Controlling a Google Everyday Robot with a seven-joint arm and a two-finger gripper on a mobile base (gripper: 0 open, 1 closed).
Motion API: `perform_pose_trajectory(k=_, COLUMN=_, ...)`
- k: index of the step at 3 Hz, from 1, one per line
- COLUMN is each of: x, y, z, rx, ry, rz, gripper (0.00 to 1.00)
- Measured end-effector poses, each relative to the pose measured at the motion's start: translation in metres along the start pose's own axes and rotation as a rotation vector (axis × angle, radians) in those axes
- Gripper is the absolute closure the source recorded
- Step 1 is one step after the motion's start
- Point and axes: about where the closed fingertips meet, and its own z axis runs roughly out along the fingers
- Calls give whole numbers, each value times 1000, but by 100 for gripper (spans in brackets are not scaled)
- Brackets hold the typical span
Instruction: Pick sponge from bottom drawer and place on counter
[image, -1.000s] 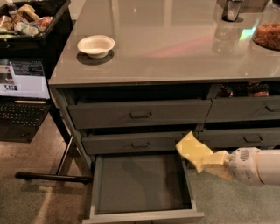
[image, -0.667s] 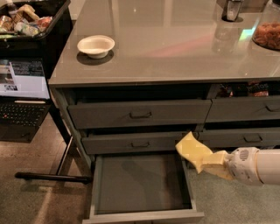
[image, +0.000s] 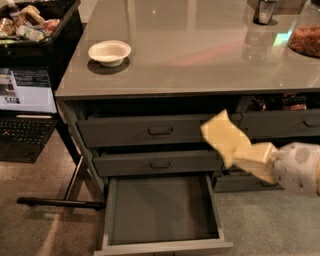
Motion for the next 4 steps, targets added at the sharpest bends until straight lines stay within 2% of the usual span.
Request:
perform_pose_trajectory(k=1, x=12, y=-77, z=-3, rx=109, ry=65, rz=24, gripper=100)
perform_pose_trajectory(k=2, x=12, y=-76, z=-2, rx=109, ry=64, rz=42, gripper=100)
perform_pose_trajectory(k=3, x=18, y=-80, z=-13, rx=154, ry=109, rz=79, gripper=100)
perform_pose_trajectory(k=4, x=49, y=-88, z=-25, rx=204, ry=167, rz=147, gripper=100)
